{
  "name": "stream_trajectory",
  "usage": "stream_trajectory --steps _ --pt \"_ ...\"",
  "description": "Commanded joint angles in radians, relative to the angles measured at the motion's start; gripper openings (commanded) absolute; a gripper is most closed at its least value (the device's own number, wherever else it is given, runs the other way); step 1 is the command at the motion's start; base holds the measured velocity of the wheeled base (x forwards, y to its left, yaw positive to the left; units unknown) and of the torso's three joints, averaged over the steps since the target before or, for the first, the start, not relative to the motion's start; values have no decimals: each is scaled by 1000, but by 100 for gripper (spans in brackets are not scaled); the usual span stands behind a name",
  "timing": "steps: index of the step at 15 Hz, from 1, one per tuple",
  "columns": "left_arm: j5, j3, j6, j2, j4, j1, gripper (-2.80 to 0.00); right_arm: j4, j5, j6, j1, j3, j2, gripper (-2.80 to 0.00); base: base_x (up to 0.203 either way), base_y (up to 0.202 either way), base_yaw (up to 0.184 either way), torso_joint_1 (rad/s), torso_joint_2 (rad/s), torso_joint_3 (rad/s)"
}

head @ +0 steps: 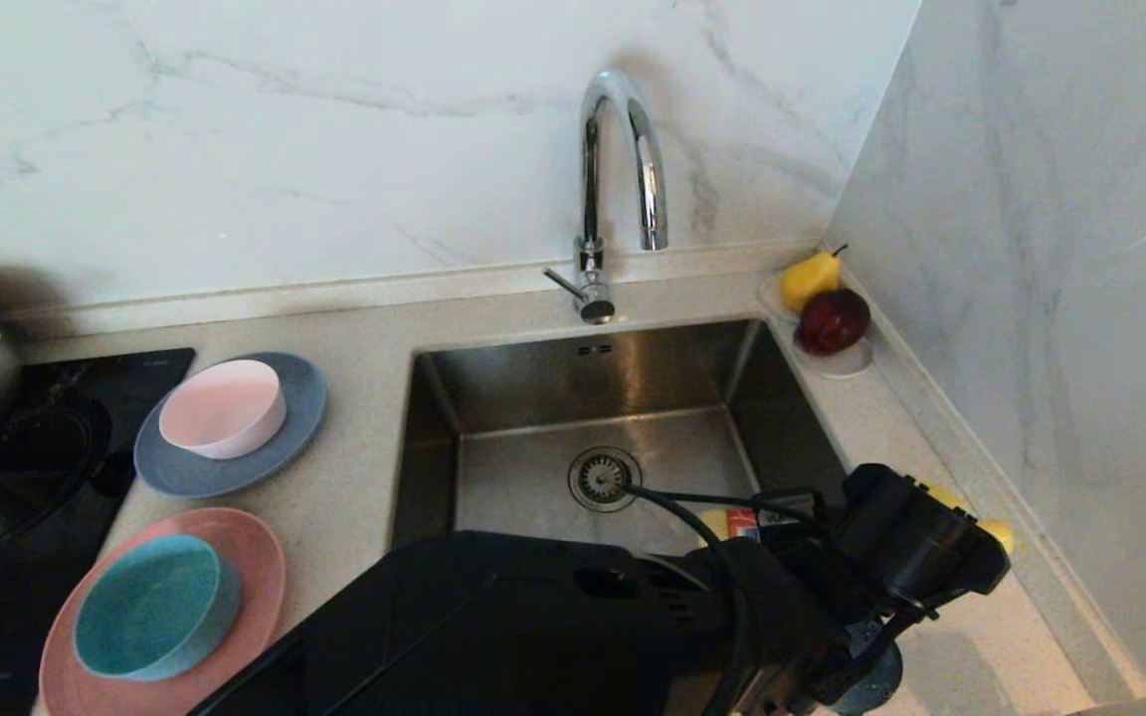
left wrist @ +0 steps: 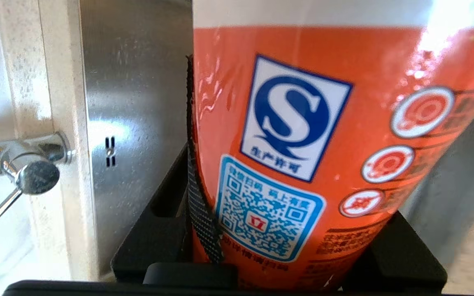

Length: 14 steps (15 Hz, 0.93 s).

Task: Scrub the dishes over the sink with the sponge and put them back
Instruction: Squeeze it onto the sponge

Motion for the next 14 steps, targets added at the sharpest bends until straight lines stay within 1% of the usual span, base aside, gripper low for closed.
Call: stream_trajectory --steps 1,8,14 --pt "28 0 14 22 0 1 -280 -1 0 0 0 0 0 -280 0 0 0 0 0 0" --pt "43 -3 44 47 0 2 -280 -1 0 0 0 0 0 -280 0 0 0 0 0 0" --pt "44 -3 58 56 2 2 -280 -1 0 0 0 0 0 -280 0 0 0 0 0 0"
